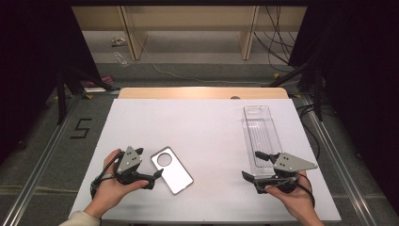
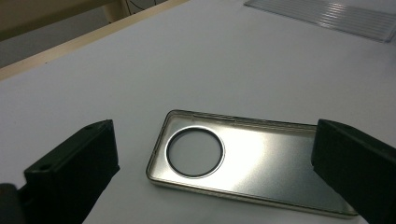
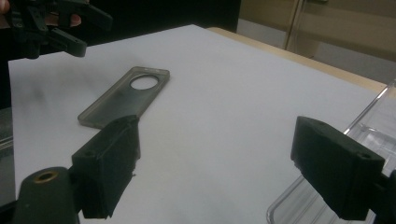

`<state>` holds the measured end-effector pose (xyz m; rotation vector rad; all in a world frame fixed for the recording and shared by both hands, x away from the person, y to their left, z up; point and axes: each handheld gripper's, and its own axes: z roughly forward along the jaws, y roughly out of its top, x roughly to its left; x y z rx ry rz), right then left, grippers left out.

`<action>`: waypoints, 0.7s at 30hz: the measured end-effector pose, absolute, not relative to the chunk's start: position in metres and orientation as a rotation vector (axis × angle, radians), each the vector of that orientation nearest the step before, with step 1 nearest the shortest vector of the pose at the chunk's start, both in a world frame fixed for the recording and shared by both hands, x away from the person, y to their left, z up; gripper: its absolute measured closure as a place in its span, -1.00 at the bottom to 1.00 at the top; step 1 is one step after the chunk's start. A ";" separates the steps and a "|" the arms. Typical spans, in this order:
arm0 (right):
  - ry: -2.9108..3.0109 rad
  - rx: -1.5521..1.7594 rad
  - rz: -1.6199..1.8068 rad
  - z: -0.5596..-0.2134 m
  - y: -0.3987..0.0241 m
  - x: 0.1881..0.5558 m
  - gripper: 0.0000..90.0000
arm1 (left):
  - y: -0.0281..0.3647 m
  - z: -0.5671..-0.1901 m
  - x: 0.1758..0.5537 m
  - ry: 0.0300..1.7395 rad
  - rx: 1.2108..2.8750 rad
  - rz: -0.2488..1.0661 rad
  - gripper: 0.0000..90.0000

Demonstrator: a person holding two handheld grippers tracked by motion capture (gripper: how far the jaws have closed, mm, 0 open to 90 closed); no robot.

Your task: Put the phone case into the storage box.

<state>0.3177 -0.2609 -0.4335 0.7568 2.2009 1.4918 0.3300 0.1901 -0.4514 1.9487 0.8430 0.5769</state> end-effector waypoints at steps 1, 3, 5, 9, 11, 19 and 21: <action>2.201 0.757 1.492 -0.434 -0.261 0.318 -0.63 | 0.190 -0.451 0.330 0.843 1.949 0.577 -0.99; 2.198 0.763 1.494 -0.433 -0.261 0.318 -0.63 | 0.190 -0.452 0.330 0.844 1.951 0.578 -0.98; 2.199 0.766 1.490 -0.433 -0.261 0.318 -0.63 | 0.190 -0.452 0.330 0.845 1.952 0.566 -0.95; 2.199 0.767 1.487 -0.433 -0.261 0.318 -0.63 | 0.189 -0.452 0.330 0.842 1.954 0.561 -0.91; 2.200 0.765 1.485 -0.433 -0.260 0.317 -0.63 | 0.188 -0.451 0.330 0.841 1.949 0.553 -0.87; 2.198 0.772 1.479 -0.434 -0.259 0.318 -0.63 | 0.175 -0.445 0.335 0.864 1.922 0.540 -0.14; 2.197 0.771 1.477 -0.434 -0.259 0.318 -0.63 | 0.169 -0.443 0.337 0.874 1.926 0.548 0.23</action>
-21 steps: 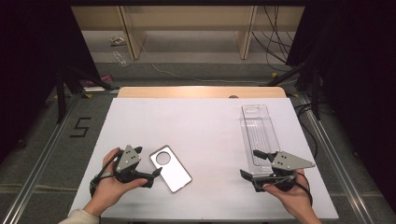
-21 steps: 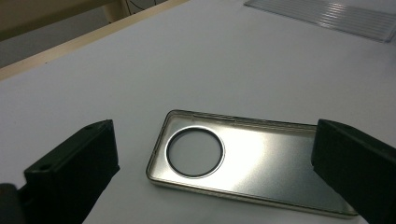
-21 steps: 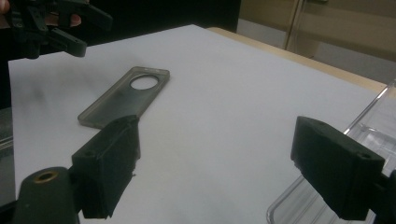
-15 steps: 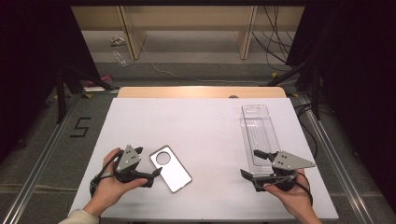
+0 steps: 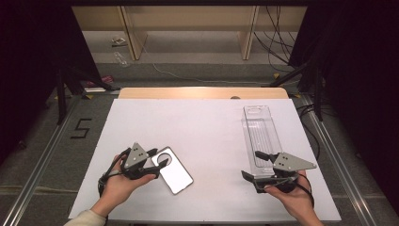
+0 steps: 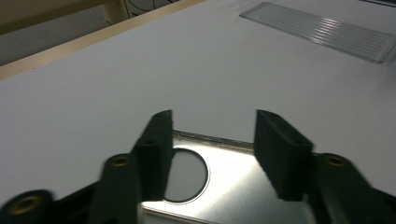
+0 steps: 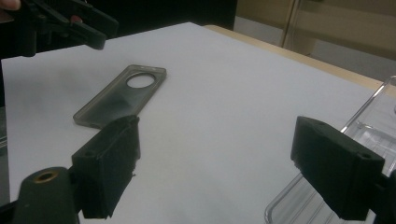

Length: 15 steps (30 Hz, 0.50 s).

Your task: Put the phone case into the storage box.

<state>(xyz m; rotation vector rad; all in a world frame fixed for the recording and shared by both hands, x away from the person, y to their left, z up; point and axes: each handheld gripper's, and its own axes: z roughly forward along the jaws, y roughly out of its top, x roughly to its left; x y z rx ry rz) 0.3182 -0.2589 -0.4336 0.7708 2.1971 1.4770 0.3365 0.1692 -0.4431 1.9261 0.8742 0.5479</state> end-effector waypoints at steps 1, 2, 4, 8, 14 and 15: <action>2.197 0.772 1.475 -0.434 -0.259 0.318 -0.63 | 0.164 -0.443 0.338 0.869 1.929 0.517 0.41; 2.199 0.770 1.473 -0.434 -0.258 0.318 -0.63 | 0.160 -0.443 0.339 0.858 1.946 0.496 0.58; 2.199 0.771 1.473 -0.434 -0.258 0.319 -0.63 | 0.157 -0.443 0.340 0.852 1.956 0.488 0.78; 2.203 0.771 1.469 -0.434 -0.257 0.318 -0.63 | 0.136 -0.443 0.346 0.822 2.015 0.434 0.99; 2.203 0.772 1.469 -0.434 -0.258 0.318 -0.63 | 0.117 -0.447 0.350 0.799 2.075 0.414 1.00; 2.202 0.776 1.470 -0.434 -0.259 0.318 -0.63 | 0.110 -0.450 0.352 0.791 2.096 0.408 1.00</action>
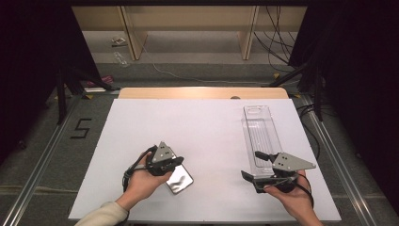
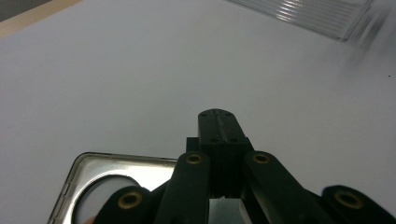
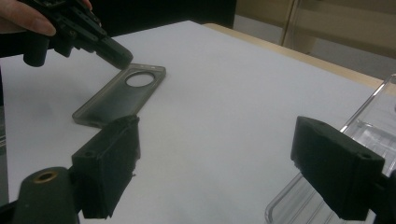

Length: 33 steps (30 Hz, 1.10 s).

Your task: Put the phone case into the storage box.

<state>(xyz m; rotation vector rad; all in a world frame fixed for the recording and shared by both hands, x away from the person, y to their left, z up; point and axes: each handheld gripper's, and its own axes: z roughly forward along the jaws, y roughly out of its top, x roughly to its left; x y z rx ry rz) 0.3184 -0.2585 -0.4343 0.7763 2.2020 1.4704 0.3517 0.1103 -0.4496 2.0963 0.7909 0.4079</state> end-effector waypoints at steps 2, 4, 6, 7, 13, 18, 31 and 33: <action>2.202 0.777 1.470 -0.434 -0.259 0.318 -0.63 | 0.103 -0.453 0.353 0.787 2.117 0.393 1.00; 2.205 0.776 1.469 -0.434 -0.258 0.318 -0.63 | 0.098 -0.458 0.355 0.789 2.129 0.378 1.00; 2.206 0.776 1.471 -0.434 -0.258 0.318 -0.63 | 0.094 -0.462 0.357 0.790 2.144 0.369 1.00; 2.206 0.776 1.471 -0.434 -0.258 0.318 -0.63 | 0.094 -0.462 0.357 0.790 2.144 0.369 1.00; 2.209 0.780 1.466 -0.435 -0.258 0.318 -0.63 | 0.082 -0.471 0.362 0.781 2.208 0.357 1.00; 2.211 0.779 1.465 -0.435 -0.259 0.318 -0.63 | 0.076 -0.473 0.363 0.772 2.258 0.342 1.00; 2.214 0.779 1.465 -0.435 -0.259 0.319 -0.63 | 0.066 -0.477 0.363 0.739 2.342 0.314 1.00; 2.213 0.779 1.465 -0.435 -0.259 0.319 -0.63 | 0.066 -0.478 0.362 0.737 2.348 0.313 1.00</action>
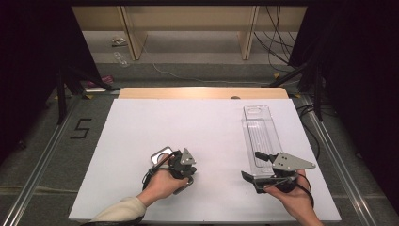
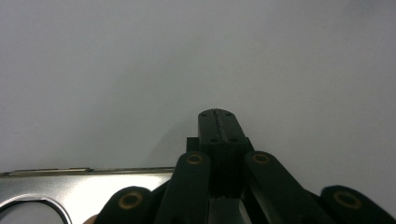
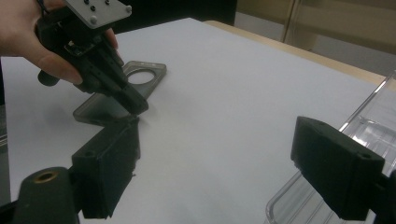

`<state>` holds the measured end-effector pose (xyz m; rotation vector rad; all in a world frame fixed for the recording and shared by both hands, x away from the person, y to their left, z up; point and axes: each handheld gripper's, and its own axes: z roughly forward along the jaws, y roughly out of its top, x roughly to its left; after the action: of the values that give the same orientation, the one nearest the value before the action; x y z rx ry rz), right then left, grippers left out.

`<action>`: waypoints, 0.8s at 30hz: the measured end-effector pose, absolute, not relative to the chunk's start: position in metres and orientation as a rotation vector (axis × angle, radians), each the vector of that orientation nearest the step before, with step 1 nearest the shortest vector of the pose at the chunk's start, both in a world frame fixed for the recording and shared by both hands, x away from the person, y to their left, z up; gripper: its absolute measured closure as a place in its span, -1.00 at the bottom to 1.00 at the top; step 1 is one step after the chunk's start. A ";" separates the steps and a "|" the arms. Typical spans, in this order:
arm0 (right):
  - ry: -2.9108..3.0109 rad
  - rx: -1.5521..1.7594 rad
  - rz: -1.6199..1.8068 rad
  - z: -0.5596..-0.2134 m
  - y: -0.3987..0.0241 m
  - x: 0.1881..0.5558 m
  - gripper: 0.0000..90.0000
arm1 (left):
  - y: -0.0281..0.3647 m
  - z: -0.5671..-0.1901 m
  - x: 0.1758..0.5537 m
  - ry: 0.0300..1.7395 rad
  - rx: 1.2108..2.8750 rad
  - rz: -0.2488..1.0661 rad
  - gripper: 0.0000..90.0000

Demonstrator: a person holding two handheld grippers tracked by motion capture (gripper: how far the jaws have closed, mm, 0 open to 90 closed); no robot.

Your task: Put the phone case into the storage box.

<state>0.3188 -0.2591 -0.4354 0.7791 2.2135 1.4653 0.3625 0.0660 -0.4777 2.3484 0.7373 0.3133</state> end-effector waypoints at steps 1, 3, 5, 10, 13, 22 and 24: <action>2.213 0.779 1.466 -0.435 -0.259 0.319 -0.63 | 0.066 -0.478 0.362 0.735 2.359 0.301 1.00; 2.212 0.780 1.465 -0.435 -0.259 0.319 -0.63 | 0.066 -0.478 0.362 0.737 2.366 0.295 1.00; 2.212 0.779 1.465 -0.435 -0.259 0.319 -0.63 | 0.067 -0.478 0.361 0.734 2.374 0.287 1.00; 2.212 0.780 1.466 -0.435 -0.259 0.319 -0.63 | 0.068 -0.477 0.359 0.726 2.391 0.268 1.00; 2.213 0.782 1.466 -0.436 -0.260 0.319 -0.63 | 0.070 -0.476 0.357 0.721 2.406 0.254 1.00; 2.212 0.785 1.465 -0.435 -0.260 0.319 -0.63 | 0.080 -0.473 0.349 0.706 2.455 0.194 1.00; 2.211 0.787 1.465 -0.436 -0.260 0.319 -0.63 | 0.083 -0.473 0.347 0.707 2.463 0.186 1.00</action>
<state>0.3187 -0.2603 -0.4357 0.7875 2.2106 1.4653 0.3468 0.0831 -0.4725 2.4633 0.7065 0.1862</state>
